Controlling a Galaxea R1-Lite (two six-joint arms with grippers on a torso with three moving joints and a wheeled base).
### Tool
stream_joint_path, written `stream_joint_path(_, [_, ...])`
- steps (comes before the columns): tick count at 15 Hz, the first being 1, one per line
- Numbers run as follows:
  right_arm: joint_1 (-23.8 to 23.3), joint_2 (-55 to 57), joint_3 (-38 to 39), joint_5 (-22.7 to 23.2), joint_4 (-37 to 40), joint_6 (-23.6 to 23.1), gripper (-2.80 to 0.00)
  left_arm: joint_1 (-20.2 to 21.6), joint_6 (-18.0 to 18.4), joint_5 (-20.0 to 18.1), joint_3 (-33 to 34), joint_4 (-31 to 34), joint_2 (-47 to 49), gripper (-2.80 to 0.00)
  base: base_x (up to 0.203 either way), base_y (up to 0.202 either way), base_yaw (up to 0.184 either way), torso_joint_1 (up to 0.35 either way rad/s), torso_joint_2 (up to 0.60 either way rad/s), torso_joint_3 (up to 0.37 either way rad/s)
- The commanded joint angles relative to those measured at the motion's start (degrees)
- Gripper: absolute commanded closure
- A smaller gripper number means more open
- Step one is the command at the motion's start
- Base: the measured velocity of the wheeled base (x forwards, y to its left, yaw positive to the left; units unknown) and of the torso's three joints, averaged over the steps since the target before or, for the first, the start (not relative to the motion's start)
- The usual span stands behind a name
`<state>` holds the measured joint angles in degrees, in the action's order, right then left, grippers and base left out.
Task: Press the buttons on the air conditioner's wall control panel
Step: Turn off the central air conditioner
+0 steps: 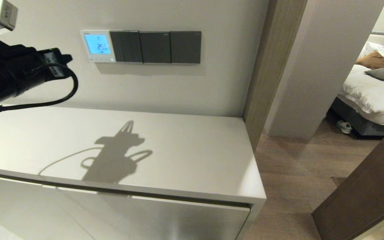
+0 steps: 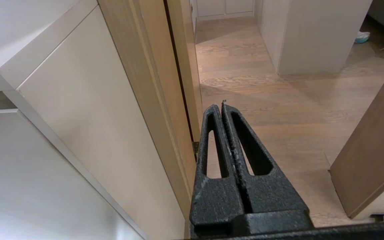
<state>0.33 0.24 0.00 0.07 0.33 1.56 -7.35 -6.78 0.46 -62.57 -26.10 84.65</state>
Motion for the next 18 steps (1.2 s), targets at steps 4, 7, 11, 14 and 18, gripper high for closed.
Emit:
stream_joint_path(4, [0.02, 0.02, 0.09, 0.05, 0.02, 0.02, 0.00, 0.61, 0.70, 0.14, 17.28, -0.91, -23.90, 0.00, 0.000, 0.000, 0.000, 0.000, 0.00, 0.000])
stream_joint_path(7, [0.02, 0.02, 0.09, 0.10, 0.02, -0.06, 0.00, 0.69, 1.27, 0.24, 30.05, 0.19, -35.34, 0.00, 0.000, 0.000, 0.000, 0.000, 0.00, 0.000])
stream_joint_path(11, [0.02, 0.02, 0.09, 0.02, 0.02, -0.06, 0.00, 0.79, 1.50, 1.93, 43.91, 1.94, -48.02, 0.00, 0.000, 0.000, 0.000, 0.000, 0.00, 0.000])
stream_joint_path(14, [0.02, 0.02, 0.09, 0.10, 0.02, 0.02, 0.00, 0.81, 1.67, 6.07, 47.07, 10.10, -55.85, 0.00, 0.000, 0.000, 0.000, 0.000, 0.00, 0.000])
stream_joint_path(18, [0.02, 0.02, 0.09, 0.10, 0.02, 0.00, 0.00, 0.85, 1.69, 14.89, 47.32, 22.11, -62.49, 0.00, 0.000, 0.000, 0.000, 0.000, 0.00, 0.000])
